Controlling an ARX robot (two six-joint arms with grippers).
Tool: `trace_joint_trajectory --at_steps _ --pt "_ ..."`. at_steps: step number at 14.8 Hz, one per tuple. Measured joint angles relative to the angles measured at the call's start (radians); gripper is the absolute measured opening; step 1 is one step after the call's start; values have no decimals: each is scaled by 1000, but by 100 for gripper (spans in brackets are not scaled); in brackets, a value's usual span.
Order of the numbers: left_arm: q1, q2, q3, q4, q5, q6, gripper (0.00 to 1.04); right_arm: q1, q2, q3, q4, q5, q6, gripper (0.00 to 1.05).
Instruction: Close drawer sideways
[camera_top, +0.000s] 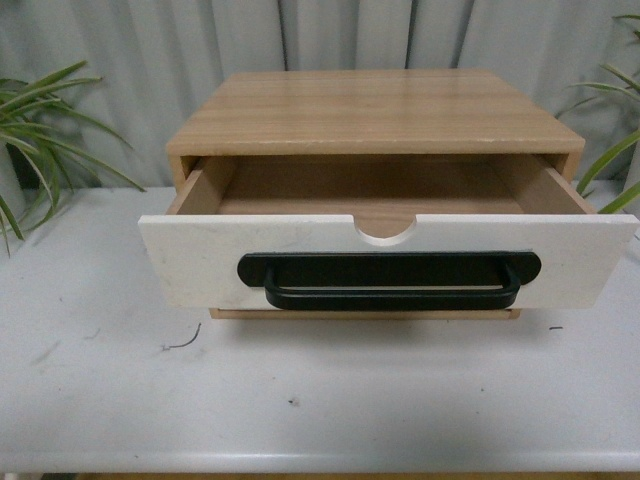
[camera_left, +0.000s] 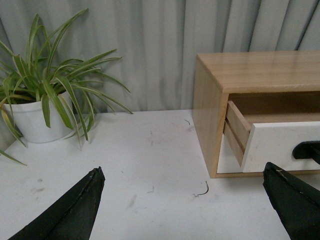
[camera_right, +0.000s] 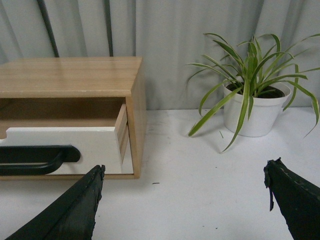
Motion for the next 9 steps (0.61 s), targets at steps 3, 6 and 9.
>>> trace_joint_trajectory --at_steps 3,6,9 --pt "0 0 0 0 0 0 98 0 0 0 0 0 0 98" --pt "0 0 0 0 0 0 98 0 0 0 0 0 0 98" --pt "0 0 0 0 0 0 98 0 0 0 0 0 0 98"
